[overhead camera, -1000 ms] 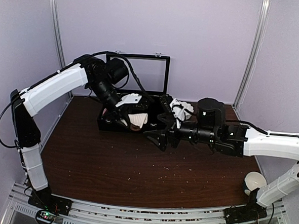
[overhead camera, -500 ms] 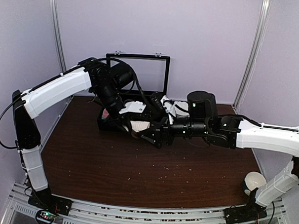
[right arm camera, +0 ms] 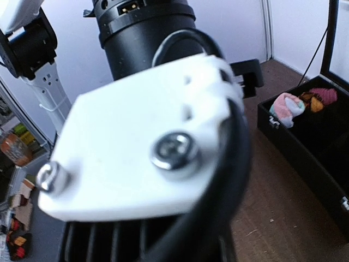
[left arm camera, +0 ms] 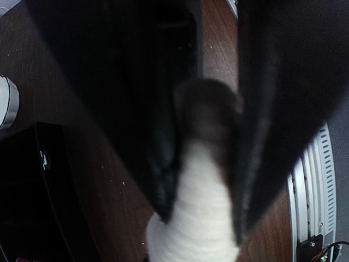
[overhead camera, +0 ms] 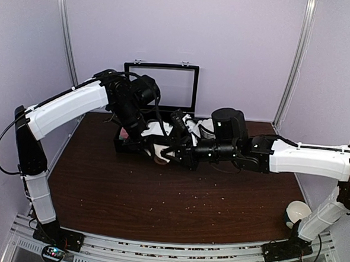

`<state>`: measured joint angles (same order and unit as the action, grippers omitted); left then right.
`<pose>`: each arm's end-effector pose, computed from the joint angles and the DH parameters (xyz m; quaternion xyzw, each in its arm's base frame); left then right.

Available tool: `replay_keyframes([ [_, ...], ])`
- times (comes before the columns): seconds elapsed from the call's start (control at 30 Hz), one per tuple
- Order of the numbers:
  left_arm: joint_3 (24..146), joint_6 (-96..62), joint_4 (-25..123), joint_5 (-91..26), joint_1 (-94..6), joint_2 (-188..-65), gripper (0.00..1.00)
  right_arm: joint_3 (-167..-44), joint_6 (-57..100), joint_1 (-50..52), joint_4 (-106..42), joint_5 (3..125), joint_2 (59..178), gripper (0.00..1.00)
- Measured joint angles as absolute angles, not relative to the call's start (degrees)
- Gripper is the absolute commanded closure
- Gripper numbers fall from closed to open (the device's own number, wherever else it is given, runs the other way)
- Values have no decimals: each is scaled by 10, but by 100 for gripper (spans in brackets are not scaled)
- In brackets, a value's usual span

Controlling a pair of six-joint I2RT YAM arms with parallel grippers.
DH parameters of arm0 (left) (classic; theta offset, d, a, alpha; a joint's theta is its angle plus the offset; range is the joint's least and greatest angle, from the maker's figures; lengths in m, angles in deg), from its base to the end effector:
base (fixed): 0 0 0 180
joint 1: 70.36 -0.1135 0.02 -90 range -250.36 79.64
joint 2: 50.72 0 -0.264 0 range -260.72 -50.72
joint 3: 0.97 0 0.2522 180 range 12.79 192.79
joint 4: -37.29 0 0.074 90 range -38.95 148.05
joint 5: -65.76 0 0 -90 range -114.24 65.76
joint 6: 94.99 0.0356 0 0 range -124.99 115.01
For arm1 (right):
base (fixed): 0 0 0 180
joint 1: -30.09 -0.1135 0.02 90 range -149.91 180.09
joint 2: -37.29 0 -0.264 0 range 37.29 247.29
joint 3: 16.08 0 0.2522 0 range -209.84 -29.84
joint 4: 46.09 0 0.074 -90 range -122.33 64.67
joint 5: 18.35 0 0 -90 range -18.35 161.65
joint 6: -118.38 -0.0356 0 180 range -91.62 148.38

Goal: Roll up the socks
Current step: Pass from the left arm to the right

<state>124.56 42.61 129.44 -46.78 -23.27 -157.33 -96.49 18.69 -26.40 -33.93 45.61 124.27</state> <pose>0.2384 -0.2765 0.3459 0.7329 0.6365 -0.1927 0.1439 0.1841 0.3063 0.3142 -0.4349 0.6746 0.4633 0.3756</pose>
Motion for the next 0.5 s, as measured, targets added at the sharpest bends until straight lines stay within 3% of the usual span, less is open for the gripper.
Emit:
replay_keyframes([
  [0.03, 1246, 424, 1296, -464, -233, -1573, 95, -955, 181, -263, -355, 457, 1242, 100],
  [0.07, 1246, 421, 1295, -461, -233, -1572, 77, -943, 170, -261, -373, 458, 1241, 100],
  [0.1, 1246, 416, 1292, -460, -233, -1571, 46, -932, 164, -261, -392, 459, 1240, 100],
  [0.2, 1245, 396, 1271, -461, -233, -1562, 25, -895, 140, -259, -450, 469, 1234, 100],
  [0.23, 1245, 387, 1258, -463, -232, -1553, 9, -875, 129, -258, -474, 477, 1230, 100],
  [0.27, 1243, 376, 1241, -466, -232, -1539, 3, -856, 118, -258, -495, 483, 1227, 100],
  [0.4, 1243, 327, 1195, -508, -256, -1486, 2, -777, 83, -257, -601, 521, 1207, 100],
  [0.5, 1247, 269, 1164, -601, -328, -1464, 2, -730, 64, -256, -686, 561, 1184, 100],
])
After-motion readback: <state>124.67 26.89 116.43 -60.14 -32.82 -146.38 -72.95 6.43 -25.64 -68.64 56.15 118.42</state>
